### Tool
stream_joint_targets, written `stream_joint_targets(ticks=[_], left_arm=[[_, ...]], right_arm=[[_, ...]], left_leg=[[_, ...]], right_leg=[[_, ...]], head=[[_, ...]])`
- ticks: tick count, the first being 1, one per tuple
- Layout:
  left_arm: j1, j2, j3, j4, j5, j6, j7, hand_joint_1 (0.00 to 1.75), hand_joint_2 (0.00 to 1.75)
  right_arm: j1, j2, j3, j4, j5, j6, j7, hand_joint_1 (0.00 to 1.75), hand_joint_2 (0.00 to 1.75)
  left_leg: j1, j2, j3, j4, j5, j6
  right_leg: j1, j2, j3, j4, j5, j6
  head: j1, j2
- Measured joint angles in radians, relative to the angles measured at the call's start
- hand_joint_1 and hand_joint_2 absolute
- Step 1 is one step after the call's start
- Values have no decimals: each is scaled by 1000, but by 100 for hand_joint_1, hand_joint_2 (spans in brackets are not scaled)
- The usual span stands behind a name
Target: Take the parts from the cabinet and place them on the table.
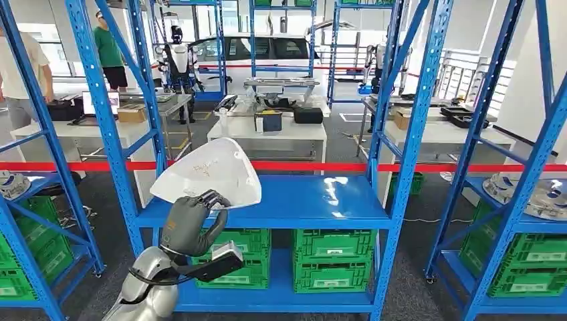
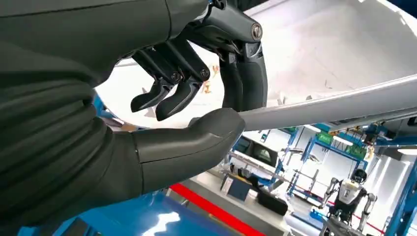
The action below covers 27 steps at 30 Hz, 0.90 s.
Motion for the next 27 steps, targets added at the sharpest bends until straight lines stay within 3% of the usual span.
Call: stream_joint_targets(ticks=[2, 3, 4, 6, 7, 8, 10, 12, 20, 21, 23, 24, 25, 27], left_arm=[[0, 2, 0, 0, 0, 0, -1, 175, 175], [0, 2, 0, -1, 1, -2, -2, 175, 175], [-1, 3, 2, -1, 3, -3, -2, 175, 175], [-1, 3, 2, -2, 0, -2, -2, 175, 175], [-1, 5, 2, -3, -7, 2, -1, 175, 175], [-1, 5, 2, -3, -13, 5, 1, 175, 175], [-1, 5, 2, -3, -14, 7, 2, 175, 175], [-1, 6, 2, -3, -16, 7, 6, 175, 175], [0, 20, 2, -8, -44, 5, 8, 175, 175], [1, 23, 3, -11, -47, 5, 8, 175, 175], [1, 29, 7, -20, -52, 5, 8, 175, 175], [3, 27, 8, -25, -55, 6, 7, 175, 175], [2, 29, 8, -25, -56, 7, 8, 175, 175], [6, 30, 8, -25, -63, 7, 8, 175, 175]], right_arm=[[0, 0, -2, 0, 0, 0, 0, 0, 0], [-2, -1, -2, 0, 0, 0, 0, 0, 0], [-2, -1, -2, 0, 0, 0, -1, 0, 0], [-2, -1, -3, 0, 0, -1, 1, 0, 0], [-2, -1, -3, 0, 0, -1, 2, 0, 0], [-1, -1, -4, 0, 0, -2, 2, 0, 0], [-1, -1, -4, 0, 0, -2, 2, 0, 0], [-1, -1, -4, 0, 0, -1, 2, 0, 0], [-1, -1, -4, 0, 11, -3, -2, 0, 0], [-1, -1, -4, 0, 14, -8, -2, 0, 0], [-3, -1, -4, 0, 19, -19, -3, 0, 0], [-2, -2, -4, 0, 21, -24, -6, 0, 0], [-2, -3, -4, 0, 22, -29, -6, 0, 0], [-2, -3, -4, 0, 23, -31, -8, 0, 0]], left_leg=[[-1, 0, -16, 9, 7, -4], [-1, 1, -20, 13, 10, -7], [-4, 1, -24, 15, 14, -13], [-5, 2, -26, 16, 18, -20], [-9, 2, -26, 12, 12, 4], [-9, 2, -27, 10, 19, 8], [-7, 2, -27, 3, 31, -12], [-7, 2, -28, -2, 41, -19], [-6, 2, -29, -7, 50, -27], [-11, 1, -32, -2, 46, -18], [-9, -2, -20, -34, 59, 0], [2, -3, -5, -60, 75, -7], [5, -4, -3, -70, 82, 1], [8, -12, -12, -70, 85, -2]], right_leg=[[7, 0, 125, -171, 56, -12], [11, -1, 175, -258, 27, -21], [17, -1, 189, -270, 28, -23], [14, 0, 184, -281, 31, -29], [14, -1, 182, -283, 33, -22], [16, 0, 180, -283, 36, -27], [17, -1, 176, -283, 42, -33], [17, -1, 172, -283, 48, -35], [17, -1, 168, -281, 52, -40], [11, -3, 168, -286, 57, -30], [16, -6, 176, -302, 62, -22], [14, -3, 174, -288, 54, -22], [16, -1, 157, -254, 21, -17], [8, 0, 90, -110, -61, -4]], head=[[0, 0], [0, 0], [0, 0], [0, 0], [0, 0], [0, 0], [0, 0], [0, 0], [0, 0], [0, 0], [0, 0], [1, 0], [1, 0], [1, 0]])
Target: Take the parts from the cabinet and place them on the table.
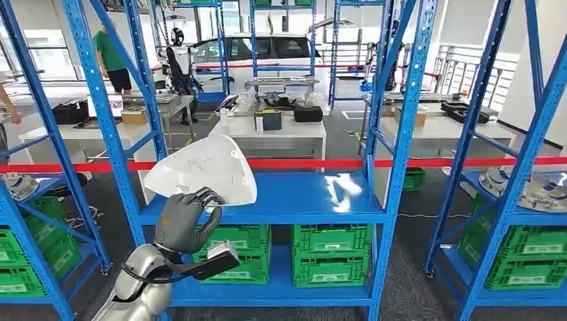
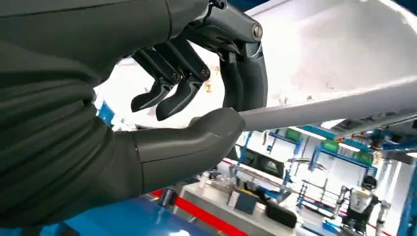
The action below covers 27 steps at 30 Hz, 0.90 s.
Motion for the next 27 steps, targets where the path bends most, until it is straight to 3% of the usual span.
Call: stream_joint_targets(ticks=[1, 2, 3, 4, 5, 6, 7, 8, 11, 12, 13, 14, 16, 17, 18, 19, 20, 21, 22, 23, 26, 27], left_arm=[[7, 1, 0, 0, -2, 0, -1, 175, 175], [12, 2, 0, 1, -3, 0, -2, 175, 175], [16, 2, 0, 2, -3, 0, -3, 175, 175], [16, 3, 0, 2, -3, 0, -4, 175, 175], [16, 3, 0, 2, -3, 0, -4, 175, 175], [15, 3, 0, 1, -3, 0, -4, 175, 175], [17, 4, 1, 0, -3, 0, -4, 175, 175], [16, 4, 2, 0, -4, 0, -4, 175, 175], [15, 10, 5, 0, -3, 1, -10, 175, 175], [15, 13, 6, 1, -4, 2, -10, 175, 175], [14, 17, 8, 2, -8, 3, -8, 175, 175], [13, 17, 8, 2, -13, 6, -5, 175, 175], [13, 17, 8, 5, -24, 13, 1, 175, 175], [15, 18, 8, 9, -25, 17, 4, 175, 175], [16, 20, 9, 11, -26, 19, 7, 175, 175], [16, 24, 10, 14, -31, 21, 9, 175, 175], [15, 26, 13, 14, -35, 23, 11, 175, 175], [12, 29, 16, 14, -38, 25, 12, 175, 175], [9, 31, 19, 14, -41, 27, 13, 175, 175], [7, 31, 22, 14, -41, 27, 13, 175, 175], [8, 49, 30, 21, -41, 30, 12, 175, 175], [9, 53, 34, 21, -41, 33, 12, 175, 175]], right_arm=[[1, 0, 0, 0, 0, -3, -2, 0, 0], [1, 0, 0, 0, 2, -5, -3, 0, 0], [1, -1, 0, 0, 2, -8, -5, 0, 0], [1, -1, 0, 0, 2, -10, -5, 0, 0], [1, -2, 0, 0, 2, -14, -7, 0, 0], [1, -2, 0, 0, 2, -15, -7, 0, 0], [1, 4, 0, 2, 2, -15, -8, 0, 0], [1, 4, 0, 1, 3, -16, -10, 0, 0], [2, 3, 0, 1, 5, -23, -4, 0, 0], [0, 3, 0, 1, 7, -24, -4, 0, 0], [-1, 3, 0, 1, 8, -27, -4, 0, 0], [1, 3, 0, 1, 9, -34, -4, 0, 0], [6, 1, 0, 1, 14, -50, -6, 0, 0], [6, -1, 0, 1, 19, -60, -9, 0, 0], [5, -3, 0, 1, 21, -64, -11, 0, 0], [4, -5, 1, 1, 25, -72, -11, 0, 0], [3, -7, 2, 1, 31, -83, -12, 0, 0], [2, -8, 2, 1, 32, -91, -16, 0, 0], [2, -10, 2, 1, 34, -102, -22, 0, 0], [2, -12, 2, 1, 36, -111, -29, 0, 0], [-2, -23, 2, 1, 38, -134, -32, 0, 0], [-4, -25, 2, 1, 38, -142, -32, 0, 0]], left_leg=[[1, -6, -5, 2, 1, -2], [4, -13, -13, 8, 3, -6], [10, -22, -23, 17, 4, -13], [17, -31, -34, 29, 4, -21], [25, -41, -47, 46, 1, -31], [30, -49, -61, 69, -4, -43], [25, -59, -70, 78, -6, -55], [21, -69, -78, 91, -10, -59], [25, -89, -88, 79, 9, -71], [24, -70, -90, 87, 3, -72], [18, -30, -103, 120, -27, -72], [18, -6, -130, 194, -75, -75], [18, 7, -192, 356, -152, -73], [18, 8, -206, 401, -166, -70], [18, 9, -197, 395, -158, -66], [16, 10, -166, 351, -135, -59], [12, 17, -112, 264, -99, -48], [3, 40, -56, 169, -68, -35], [-12, 87, -28, 112, -83, -26], [-19, 91, -19, 101, -81, -27], [-20, 50, -22, 93, -75, -24], [-5, 39, -12, 79, -67, -18]], right_leg=[[-6, 0, -31, 68, -28, 5], [-11, 0, -47, 102, -32, 11], [-16, 0, -36, 79, -10, 17], [-23, 1, -3, 16, 27, 25], [-32, 8, 48, -78, 68, 36], [-43, 30, 84, -156, 79, 47], [-30, 60, 70, -125, 68, 45], [-34, 54, 67, -123, 71, 11], [-33, 22, 64, -121, 78, -18], [-34, 12, 63, -121, 83, -27], [-32, 10, 61, -123, 86, -33], [-29, -1, 60, -124, 87, -35], [-25, -24, 57, -124, 88, -36], [-23, -36, 56, -124, 88, -37], [-21, -47, 56, -124, 88, -37], [-18, -57, 57, -124, 87, -38], [-16, -70, 59, -124, 86, -39], [-15, -80, 61, -124, 85, -38], [-13, -90, 63, -126, 83, -37], [-8, -99, 62, -127, 82, -31], [-6, -132, 76, -143, 83, -17], [-9, -121, 78, -140, 75, -11]], head=[[1, 0], [0, 0], [0, 0], [1, 0], [0, 0], [1, 0], [6, 0], [2, 0], [2, 0], [2, 0], [-2, 0], [-2, 0], [-2, 0], [-2, 0], [-2, 0], [-2, 0], [-2, 0], [-2, 0], [-2, 0], [-2, 0], [-2, 0], [-1, 0]])
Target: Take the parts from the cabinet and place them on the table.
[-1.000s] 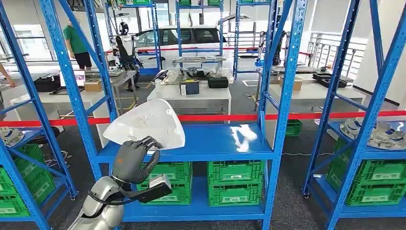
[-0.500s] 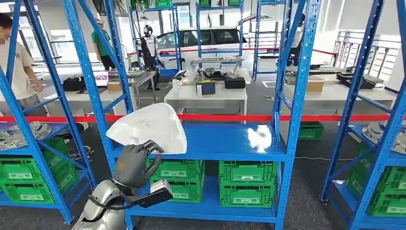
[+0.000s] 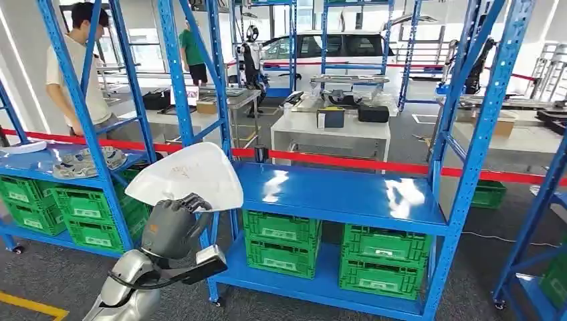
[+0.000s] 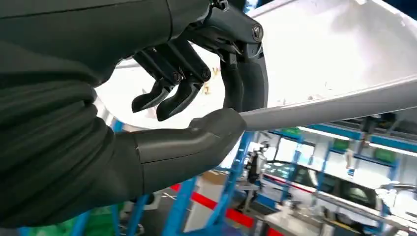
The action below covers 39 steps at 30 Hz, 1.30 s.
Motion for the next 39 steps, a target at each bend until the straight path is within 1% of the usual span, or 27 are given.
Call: stream_joint_targets(ticks=[1, 2, 4, 5, 6, 7, 9, 10, 11, 15, 17, 18, 20, 21, 22, 24, 25, 26, 27, 30, 31, 32, 33, 35, 36, 37, 39], left_arm=[[-3, 5, 4, 2, 0, 4, 0, 175, 175], [-6, 5, 8, 5, 0, 7, 1, 175, 175], [0, 6, 8, 10, -3, 14, 4, 175, 175], [4, 9, 8, 13, -8, 18, 8, 175, 175], [10, 12, 8, 17, -13, 20, 10, 175, 175], [14, 18, 10, 19, -13, 24, 10, 175, 175], [16, 27, 18, 19, -13, 30, 10, 175, 175], [15, 29, 19, 19, -13, 30, 12, 175, 175], [14, 34, 23, 19, -13, 32, 11, 175, 175], [15, 55, 31, 18, -14, 29, 10, 175, 175], [14, 67, 33, 16, -13, 19, 13, 175, 175], [13, 69, 34, 15, -13, 15, 19, 175, 175], [21, 78, 34, 16, -16, 6, 22, 175, 175], [25, 83, 34, 16, -15, 5, 23, 175, 175], [28, 89, 34, 16, -14, 4, 26, 175, 175], [28, 96, 38, 16, -12, 2, 31, 175, 175], [27, 98, 42, 15, -12, 2, 33, 175, 175], [24, 100, 45, 15, -12, 3, 34, 175, 175], [24, 100, 47, 14, -14, 3, 37, 175, 175], [25, 112, 48, 16, -35, 6, 51, 175, 175], [25, 111, 48, 14, -36, 5, 54, 175, 175], [18, 113, 48, 15, -37, 5, 57, 175, 175], [13, 110, 48, 17, -37, 2, 61, 175, 175], [12, 108, 48, 22, -37, -1, 61, 175, 175], [13, 108, 48, 25, -38, -5, 60, 175, 175], [14, 110, 48, 27, -38, -5, 60, 175, 175], [12, 111, 48, 29, -38, -7, 58, 175, 175]], right_arm=[[-1, -9, 0, 0, 0, -8, 0, 0, 0], [-1, -10, 0, 0, 0, -14, 1, 0, 0], [4, -20, 0, 0, 0, -33, 7, 0, 0], [6, -24, 0, 0, 0, -44, 7, 0, 0], [8, -26, 0, 0, 0, -53, 6, 0, 0], [8, -29, 0, 0, 0, -64, 4, 0, 0], [7, -34, 0, 0, -1, -77, 4, 0, 0], [7, -35, 0, 0, -1, -78, 4, 0, 0], [7, -36, 0, 0, -1, -79, 4, 0, 0], [2, -37, -1, 0, -7, -94, 6, 0, 0], [1, -36, -1, -1, -7, -98, 3, 0, 0], [2, -36, -1, -1, -5, -100, 2, 0, 0], [6, -37, -1, -1, -1, -105, 0, 0, 0], [6, -38, -1, 0, 0, -106, -1, 0, 0], [6, -37, -1, 0, 2, -108, -2, 0, 0], [5, -37, 0, -1, 15, -110, -1, 0, 0], [5, -37, 0, 0, 21, -110, 1, 0, 0], [5, -39, 1, 0, 25, -110, 4, 0, 0], [4, -40, 1, -1, 28, -110, 7, 0, 0], [2, -39, 1, 0, 30, -110, 4, 0, 0], [0, -39, 1, 0, 30, -112, 3, 0, 0], [0, -37, 1, 0, 30, -113, 0, 0, 0], [2, -36, 1, 0, 30, -113, -3, 0, 0], [6, -37, 1, 0, 29, -113, -8, 0, 0], [7, -36, 1, 0, 30, -113, -9, 0, 0], [8, -36, 1, 0, 31, -113, -10, 0, 0], [7, -33, 1, 0, 31, -111, -9, 0, 0]], left_leg=[[-1, -11, 1, -6, 2, 4], [0, -17, 1, -6, 5, 11], [-1, -44, -1, -5, 4, 14], [-2, -59, -2, -3, 4, 15], [-2, -73, -2, -1, 4, 14], [-1, -86, -2, 1, 4, 14], [0, -113, -3, 10, 2, 10], [3, -124, -7, 16, 0, 6], [-3, -137, -15, 23, 0, -3], [3, -174, -27, 10, 15, -28], [-2, -72, -50, 61, -24, -39], [1, -46, -84, 134, -64, -45], [10, -34, -156, 290, -124, -54], [15, -33, -169, 318, -126, -57], [19, -30, -159, 299, -107, -59], [20, -12, -73, 143, -30, -58], [19, 29, -18, 48, 3, -55], [4, 61, 0, 10, -15, -51], [4, 43, 1, 6, -6, -35], [-3, 6, -1, 1, -5, -17], [6, -3, 6, -7, 1, -8], [7, -15, 6, -9, 2, -5], [7, -25, 5, -9, 3, -2], [4, -53, 4, -8, 2, 8], [2, -67, 4, -6, 2, 8], [2, -81, 4, -4, 2, 8], [2, -108, 4, 1, 0, 6]], right_leg=[[-2, 61, -6, 22, -16, 2], [-3, 94, -33, 77, -48, 1], [1, 116, -112, 235, -114, 2], [2, 118, -145, 290, -123, 3], [3, 119, -155, 297, -108, 2], [2, 119, -144, 260, -75, 1], [-2, 133, -70, 89, 25, 0], [-7, 175, -40, 16, 39, -1], [-3, 193, -38, 10, 32, 2], [-4, 148, -38, 1, 45, -22], [-4, 126, -30, -10, 51, -36], [-3, 115, -29, -11, 51, -36], [-3, 90, -30, -10, 49, -38], [-3, 79, -30, -10, 49, -38], [-3, 67, -29, -10, 48, -37], [-3, 42, -25, -10, 44, -32], [-2, 31, -20, -10, 41, -27], [4, 20, -19, -9, 36, -20], [5, 10, -18, -9, 35, -14], [2, -24, -5, -17, 31, 3], [-5, 10, -7, -8, 22, 11], [-6, 62, -20, 20, 4, 11], [-3, 88, -53, 82, -28, 10], [0, 110, -137, 239, -88, 10], [2, 113, -166, 283, -92, 8], [3, 115, -174, 280, -72, 6], [2, 121, -132, 167, 10, 1]], head=[[-1, 0], [1, 0], [0, 0], [1, 0], [1, 0], [1, 0], [1, 0], [2, 0], [1, 0], [1, 0], [-3, 0], [-1, 0], [-2, 0], [-2, 0], [-2, 0], [-2, 0], [-2, 0], [-2, 0], [0, 0], [-1, 0], [0, 0], [-1, 0], [0, 0], [1, 0], [1, 0], [1, 0], [1, 0]])
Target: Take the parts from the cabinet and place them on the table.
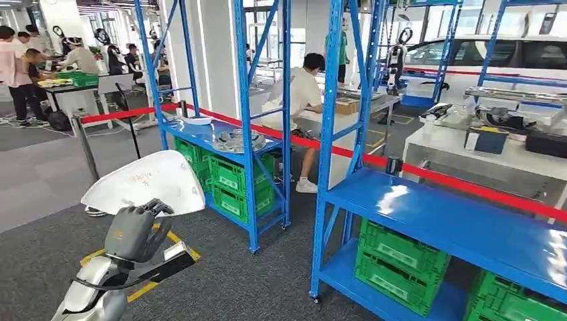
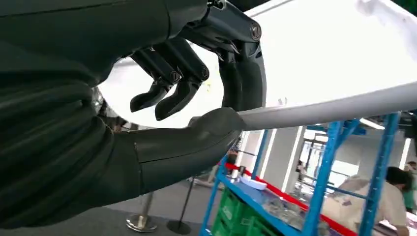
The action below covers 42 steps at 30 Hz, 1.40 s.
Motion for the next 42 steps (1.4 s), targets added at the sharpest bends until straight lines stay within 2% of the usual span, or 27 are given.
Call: stream_joint_targets(ticks=[1, 2, 4, 7, 9, 11, 12, 13, 15, 16, 17, 18, 22, 23, 24, 25, 27, 28, 29, 31, 32, 33, 36, 37, 39, 40, 42], left_arm=[[-3, 0, 0, 0, 0, -2, 0, 175, 175], [-6, 0, 0, 0, 0, -3, 0, 175, 175], [-12, 0, 1, 0, 0, -4, 1, 175, 175], [-13, 8, 3, 3, 0, -4, 3, 175, 175], [-22, 10, 3, 6, -4, -3, 3, 175, 175], [-22, 8, 3, 10, -11, 0, 6, 175, 175], [-20, 8, 3, 14, -16, 1, 9, 175, 175], [-18, 8, 3, 18, -16, 2, 10, 175, 175], [-18, 8, 3, 21, -18, 5, 13, 175, 175], [-19, 8, 3, 21, -19, 7, 15, 175, 175], [-21, 7, 3, 21, -21, 9, 15, 175, 175], [-24, 6, 3, 21, -26, 10, 17, 175, 175], [-27, 13, 4, 24, -33, 16, 25, 175, 175], [-29, 10, 4, 23, -33, 16, 25, 175, 175], [-36, 10, 4, 24, -33, 17, 26, 175, 175], [-37, 8, 4, 25, -33, 17, 27, 175, 175], [-33, 3, 4, 29, -33, 17, 27, 175, 175], [-30, 2, 4, 31, -34, 17, 27, 175, 175], [-29, 2, 4, 33, -34, 17, 27, 175, 175], [-30, 3, 4, 34, -34, 17, 27, 175, 175], [-30, 2, 4, 34, -34, 17, 27, 175, 175], [-31, 3, 4, 34, -34, 17, 27, 175, 175], [-30, 5, 5, 36, -34, 17, 27, 175, 175], [-30, 10, 5, 36, -34, 17, 27, 175, 175], [-33, 13, 5, 37, -38, 18, 30, 175, 175], [-34, 12, 5, 37, -39, 18, 34, 175, 175], [-29, 11, 5, 40, -47, 18, 34, 175, 175]], right_arm=[[-1, 1, 0, 0, 0, 0, 5, 0, 0], [-1, 1, 0, 0, 0, 0, 11, 0, 0], [0, 6, 0, 0, 0, 0, 21, 0, 0], [-3, 16, 0, 0, 0, 0, 31, 0, 0], [-3, 16, 0, 0, 0, -1, 35, 0, 0], [3, 17, 0, 0, 0, -1, 38, 0, 0], [4, 17, 0, 0, 0, -1, 39, 0, 0], [4, 17, 0, 0, 0, -1, 40, 0, 0], [3, 18, 0, 0, 2, 4, 40, 0, 0], [3, 19, 0, 0, 3, 5, 40, 0, 0], [3, 20, 0, 0, 3, 5, 37, 0, 0], [3, 21, 0, 0, 5, 5, 34, 0, 0], [-1, 26, 1, 0, 7, 8, 30, 0, 0], [-1, 26, 1, 0, 9, 8, 29, 0, 0], [-2, 27, 1, 0, 10, 9, 29, 0, 0], [-1, 29, 2, 0, 11, 10, 29, 0, 0], [5, 29, 1, 0, 11, 10, 31, 0, 0], [6, 29, 1, 0, 12, 10, 30, 0, 0], [6, 29, 1, 0, 12, 10, 30, 0, 0], [3, 29, 2, 0, 12, 10, 30, 0, 0], [3, 29, 2, 0, 12, 10, 30, 0, 0], [3, 28, 2, 0, 12, 10, 30, 0, 0], [2, 29, 2, 0, 12, 11, 30, 0, 0], [1, 29, 2, 0, 12, 11, 30, 0, 0], [0, 31, 3, 0, 15, 11, 27, 0, 0], [1, 31, 5, 0, 15, 11, 27, 0, 0], [3, 31, 6, 0, 15, 11, 28, 0, 0]], left_leg=[[1, -16, 0, 5, -2, -3], [4, -26, -4, 8, -3, -7], [3, -48, -13, 9, -1, -22], [6, -74, -23, 2, 4, -41], [0, 36, -60, 93, -53, -49], [3, 70, -129, 240, -120, -55], [6, 75, -158, 300, -138, -57], [9, 78, -162, 311, -131, -58], [11, 86, -99, 193, -64, -56], [10, 108, -43, 94, -25, -53], [6, 156, 0, 20, -7, -48], [-7, 167, 17, -1, -19, -40], [-8, 110, 17, -13, -11, -13], [-1, 99, 26, -19, -7, -8], [2, 89, 26, -20, -6, -2], [3, 78, 25, -20, -6, 3], [1, 45, 24, -17, -7, 5], [0, 31, 24, -16, -7, 5], [0, 15, 24, -14, -8, 4], [1, -15, 25, -9, -10, 1], [4, -25, 23, -5, -12, -3], [-2, -36, 16, 0, -14, -11], [12, -71, 9, -10, -4, -32], [7, -86, 6, -12, -2, -41], [2, 32, -18, 35, -35, -45], [3, 60, -51, 99, -69, -50], [9, 73, -133, 263, -133, -58]], right_leg=[[-2, 20, 49, -110, 54, -3], [-7, 70, 70, -157, 49, -5], [-1, 47, 71, -165, 51, -6], [-5, 13, 79, -178, 59, -28], [-3, -5, 84, -184, 61, -38], [0, -25, 84, -184, 59, -40], [0, -38, 84, -184, 58, -41], [-1, -49, 84, -184, 57, -40], [0, -74, 86, -183, 55, -37], [0, -85, 90, -183, 53, -34], [2, -94, 94, -183, 50, -30], [8, -103, 94, -181, 45, -22], [4, -151, 117, -188, 37, 2], [-3, -112, 113, -174, 26, 7], [-4, -52, 88, -122, -7, 8], [-4, -21, 46, -34, -48, 10], [-1, -5, -40, 124, -99, 12], [0, -3, -54, 139, -90, 10], [1, -1, -47, 106, -55, 7], [0, 13, 28, -72, 46, 0], [-3, 54, 66, -159, 78, -3], [-6, 94, 75, -180, 60, -2], [5, 56, 80, -181, 64, -10], [-3, 40, 86, -193, 70, -19], [-2, 17, 94, -206, 74, -32], [0, 5, 95, -206, 73, -35], [0, -23, 95, -206, 69, -39]], head=[[0, 0], [-1, 0], [0, 0], [0, 0], [-5, 0], [-6, 0], [-6, 0], [-6, 0], [-5, 0], [-6, 0], [-6, 0], [-6, 0], [-4, 0], [-3, 0], [-3, 0], [-3, 0], [-3, 0], [-1, 0], [-2, 0], [-1, 0], [-2, 0], [-2, 0], [-2, 0], [-2, 0], [-8, 0], [-6, 0], [-6, 0]])
